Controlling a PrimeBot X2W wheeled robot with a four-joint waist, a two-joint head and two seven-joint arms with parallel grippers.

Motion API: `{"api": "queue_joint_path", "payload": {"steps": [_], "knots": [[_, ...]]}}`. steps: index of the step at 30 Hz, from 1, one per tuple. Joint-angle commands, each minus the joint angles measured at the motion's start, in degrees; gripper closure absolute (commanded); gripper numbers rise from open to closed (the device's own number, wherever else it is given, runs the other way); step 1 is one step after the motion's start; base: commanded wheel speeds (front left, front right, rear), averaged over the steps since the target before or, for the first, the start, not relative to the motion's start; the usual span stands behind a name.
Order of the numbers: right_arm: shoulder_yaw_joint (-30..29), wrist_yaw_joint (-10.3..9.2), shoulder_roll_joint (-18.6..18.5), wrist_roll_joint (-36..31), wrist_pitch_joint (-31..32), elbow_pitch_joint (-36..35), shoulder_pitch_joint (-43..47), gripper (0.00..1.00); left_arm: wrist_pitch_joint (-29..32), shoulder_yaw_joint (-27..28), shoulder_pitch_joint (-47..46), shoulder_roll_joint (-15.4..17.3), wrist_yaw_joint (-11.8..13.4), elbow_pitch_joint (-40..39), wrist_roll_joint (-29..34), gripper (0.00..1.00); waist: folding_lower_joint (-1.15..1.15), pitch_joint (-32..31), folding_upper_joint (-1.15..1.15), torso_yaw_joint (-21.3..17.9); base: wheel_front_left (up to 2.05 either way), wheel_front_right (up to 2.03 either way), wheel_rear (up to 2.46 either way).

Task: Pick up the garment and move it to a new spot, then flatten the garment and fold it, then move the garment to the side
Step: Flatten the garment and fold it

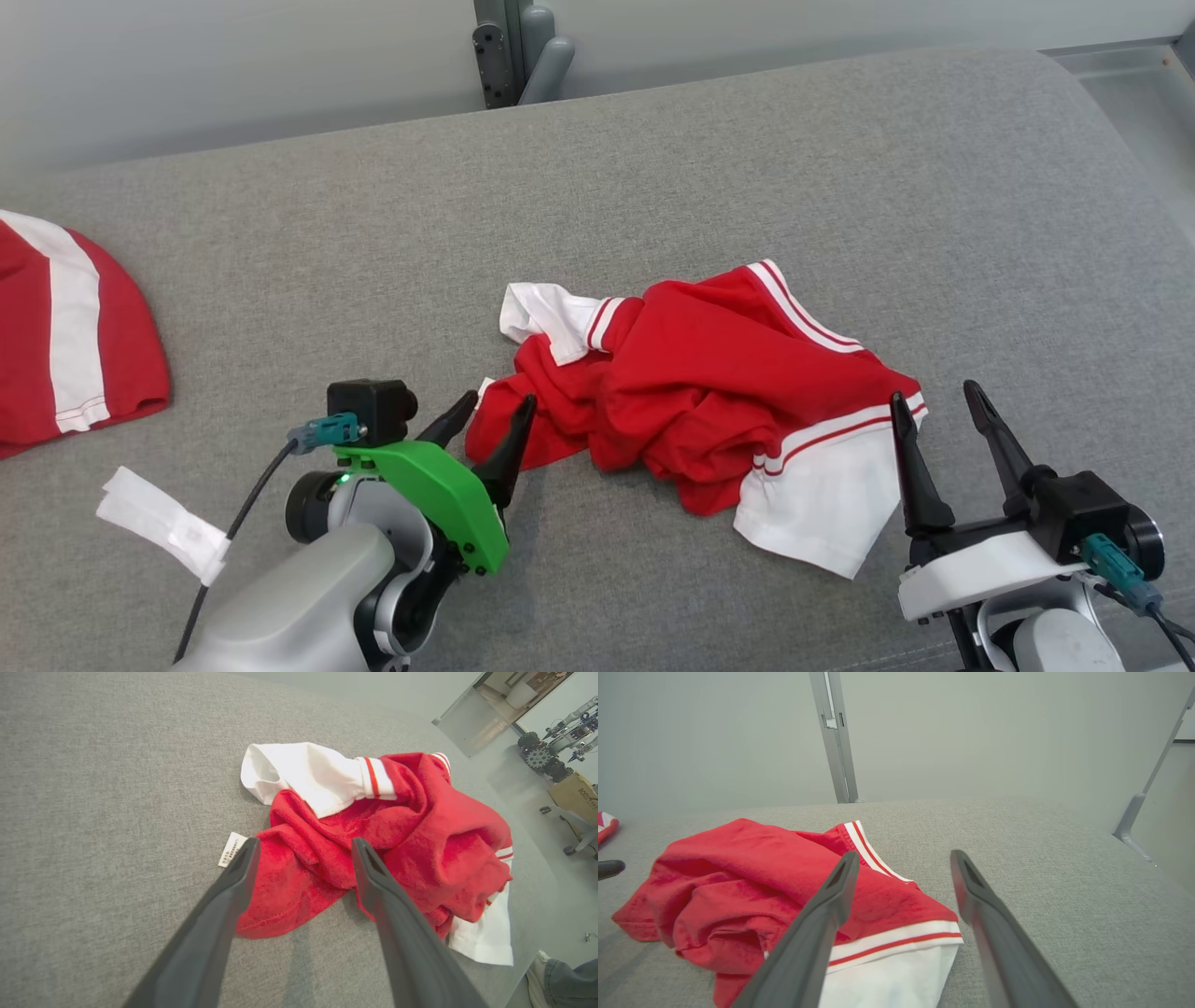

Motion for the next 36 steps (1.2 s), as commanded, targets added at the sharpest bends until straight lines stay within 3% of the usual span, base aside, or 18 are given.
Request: {"api": "queue_joint_path", "payload": {"steps": [1,11,12,13,20,26,31,36], "knots": [[0.5,-0.07,-0.1,-0.6,-0.2,0.1,-0.7,0.00,0.6,-0.2,0.4,-1.5,-1.0,3.0,-0.9,0.00,0.00,0.2,0.00,0.1,0.00,0.00,0.00],[0.7,-0.07,-0.1,-0.8,-0.2,-0.3,-0.9,0.00,4.5,-2.2,-3.1,-7.4,-4.4,17.6,-1.1,0.00,0.00,2.2,0.00,-0.4,0.00,0.00,0.00],[0.8,-0.07,-0.1,-0.7,-0.2,-0.3,-1.0,0.00,4.4,-2.2,-3.2,-7.9,-5.2,19.0,-1.2,0.18,0.00,2.3,0.00,-0.6,0.00,0.00,0.00],[0.7,-0.07,-0.1,-0.5,-0.2,-0.3,-1.1,0.00,3.9,-1.7,-3.3,-8.3,-5.9,19.9,-1.7,1.00,0.00,2.4,0.00,-0.8,0.00,0.00,0.00],[0.1,-0.07,-0.1,-0.2,-0.2,-0.3,-0.8,0.00,2.4,-1.5,-4.2,-8.2,-10.1,25.1,-1.4,1.00,0.00,2.7,0.00,-0.7,0.00,0.00,0.00],[-0.4,-0.07,-0.1,0.2,-0.2,-0.3,-0.5,0.00,-1.8,1.5,-5.9,-6.5,-11.6,22.2,-1.3,1.00,0.00,2.2,0.00,0.1,0.00,0.00,0.00],[-0.8,-0.06,-0.1,0.3,-0.2,-0.3,0.3,0.00,-3.6,5.0,-7.9,-1.6,-8.5,11.7,0.9,1.00,0.00,1.5,0.00,1.4,0.00,0.00,0.00],[-0.5,-0.07,-0.1,0.5,-0.2,0.0,0.4,0.00,-3.2,7.8,-9.6,5.9,-1.6,-3.1,3.5,1.00,0.00,0.7,0.00,2.1,0.00,0.00,0.00]]}}
